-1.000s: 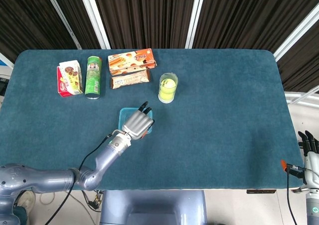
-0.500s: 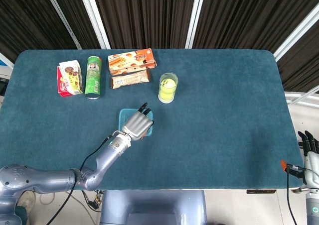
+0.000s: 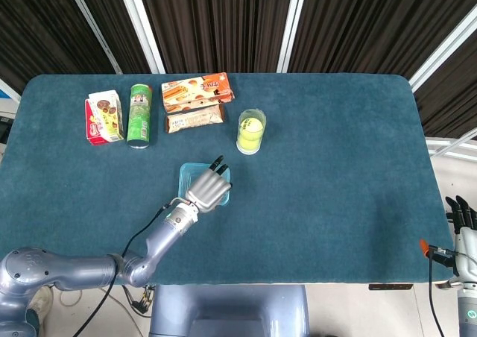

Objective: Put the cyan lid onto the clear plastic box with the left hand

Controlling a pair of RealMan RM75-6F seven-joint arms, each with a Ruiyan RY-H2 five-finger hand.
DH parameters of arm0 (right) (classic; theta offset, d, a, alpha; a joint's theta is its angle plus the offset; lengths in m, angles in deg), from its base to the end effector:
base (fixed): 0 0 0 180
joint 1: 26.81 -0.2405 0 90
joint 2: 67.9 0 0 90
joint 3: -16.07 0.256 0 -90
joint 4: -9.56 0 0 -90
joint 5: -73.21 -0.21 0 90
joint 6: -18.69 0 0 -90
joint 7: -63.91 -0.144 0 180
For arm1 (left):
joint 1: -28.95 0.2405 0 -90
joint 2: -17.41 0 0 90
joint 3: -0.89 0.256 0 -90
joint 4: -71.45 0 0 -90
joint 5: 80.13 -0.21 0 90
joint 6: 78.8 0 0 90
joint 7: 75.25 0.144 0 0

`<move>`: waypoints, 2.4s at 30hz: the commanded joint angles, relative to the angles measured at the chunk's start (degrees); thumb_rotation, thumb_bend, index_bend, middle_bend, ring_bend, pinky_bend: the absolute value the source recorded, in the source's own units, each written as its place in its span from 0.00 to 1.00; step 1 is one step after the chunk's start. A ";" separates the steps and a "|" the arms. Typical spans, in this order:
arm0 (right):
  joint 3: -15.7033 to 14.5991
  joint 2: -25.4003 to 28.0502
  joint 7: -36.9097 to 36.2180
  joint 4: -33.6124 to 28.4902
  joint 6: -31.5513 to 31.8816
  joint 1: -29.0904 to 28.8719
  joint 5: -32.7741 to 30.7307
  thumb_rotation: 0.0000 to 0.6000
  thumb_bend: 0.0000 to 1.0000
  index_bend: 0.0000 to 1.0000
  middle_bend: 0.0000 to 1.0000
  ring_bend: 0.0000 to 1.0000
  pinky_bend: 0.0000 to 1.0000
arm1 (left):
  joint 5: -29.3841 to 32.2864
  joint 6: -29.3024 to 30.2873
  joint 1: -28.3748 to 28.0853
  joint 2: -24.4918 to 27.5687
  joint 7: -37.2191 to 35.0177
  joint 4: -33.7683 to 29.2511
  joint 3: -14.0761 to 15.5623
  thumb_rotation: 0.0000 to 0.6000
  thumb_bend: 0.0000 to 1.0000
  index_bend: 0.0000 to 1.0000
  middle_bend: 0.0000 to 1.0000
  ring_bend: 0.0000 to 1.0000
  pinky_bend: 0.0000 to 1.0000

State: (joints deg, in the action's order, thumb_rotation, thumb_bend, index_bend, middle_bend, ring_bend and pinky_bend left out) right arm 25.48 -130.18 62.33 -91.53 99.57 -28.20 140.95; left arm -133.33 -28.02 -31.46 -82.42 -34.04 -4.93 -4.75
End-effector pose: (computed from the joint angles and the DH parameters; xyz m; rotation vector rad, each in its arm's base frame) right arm -0.3292 -0.1769 0.1738 1.0170 -1.1579 0.8580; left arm -0.0672 0.3535 -0.0892 -2.1701 -0.5109 -0.7176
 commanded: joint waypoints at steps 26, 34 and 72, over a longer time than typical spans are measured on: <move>0.03 0.00 -0.15 0.07 -0.02 -0.02 -0.01 1.00 0.29 0.10 0.00 0.00 0.00 | -2.18 -0.19 1.16 -1.55 0.20 3.10 0.36 1.00 0.50 0.65 0.60 0.14 0.03; -0.01 -0.18 0.20 0.32 0.31 -0.03 0.31 1.00 0.29 0.10 0.00 0.00 0.00 | -3.92 3.49 1.42 2.33 -1.03 -3.28 -3.20 1.00 0.50 0.65 0.60 0.14 0.03; -2.99 -0.96 -1.79 6.22 2.32 -1.01 11.93 1.00 0.29 0.10 0.00 0.00 0.00 | -19.90 46.02 46.76 29.26 -31.40 -21.95 13.56 1.00 0.25 0.13 0.01 0.00 0.04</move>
State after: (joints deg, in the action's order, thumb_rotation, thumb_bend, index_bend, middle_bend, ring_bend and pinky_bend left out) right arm 22.53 -131.12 60.55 -85.33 101.87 -29.19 152.85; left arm -152.33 17.15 13.98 -53.26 -63.30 -27.73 9.14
